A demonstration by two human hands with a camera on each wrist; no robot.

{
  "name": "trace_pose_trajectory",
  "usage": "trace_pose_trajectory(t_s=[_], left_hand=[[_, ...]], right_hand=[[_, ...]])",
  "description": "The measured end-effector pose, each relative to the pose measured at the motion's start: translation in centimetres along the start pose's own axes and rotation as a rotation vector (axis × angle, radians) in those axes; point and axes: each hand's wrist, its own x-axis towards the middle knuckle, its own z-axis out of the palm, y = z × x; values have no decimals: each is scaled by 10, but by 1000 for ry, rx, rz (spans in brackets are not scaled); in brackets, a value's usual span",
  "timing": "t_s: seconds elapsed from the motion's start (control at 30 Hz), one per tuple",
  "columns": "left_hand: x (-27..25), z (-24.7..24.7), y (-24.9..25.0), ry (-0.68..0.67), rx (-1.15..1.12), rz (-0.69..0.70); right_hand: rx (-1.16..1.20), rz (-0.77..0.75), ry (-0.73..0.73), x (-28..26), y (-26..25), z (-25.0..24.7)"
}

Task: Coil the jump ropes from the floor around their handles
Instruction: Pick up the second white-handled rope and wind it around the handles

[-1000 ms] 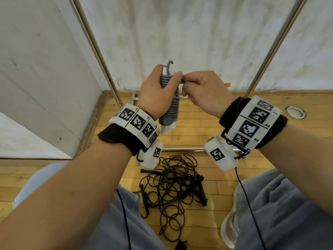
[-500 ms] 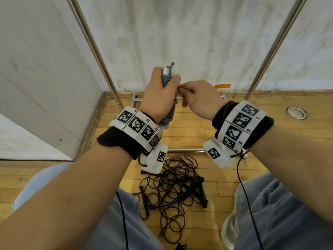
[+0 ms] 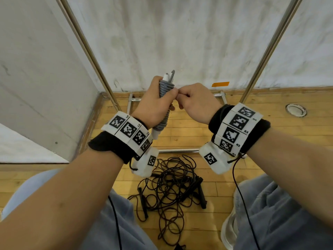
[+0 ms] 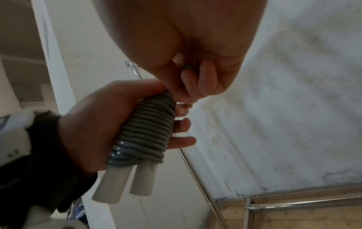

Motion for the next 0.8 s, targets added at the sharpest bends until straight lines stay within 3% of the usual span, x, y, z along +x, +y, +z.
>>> trace_pose_trajectory(t_s=[0.13,0.37,0.53,0.8], left_hand=[[-4,4,4,-67,-120,-46],[3,0,5,19,-124,65],[3,-8,1,28,-210,22],[3,-10,3,35,-202,-24]], right_hand=[[-29,0,-17,0,4,-1],[-72,-76,133,4,1,-1],[99,-60,177,6,-3,1],[316,-47,-27,2,-13,2]])
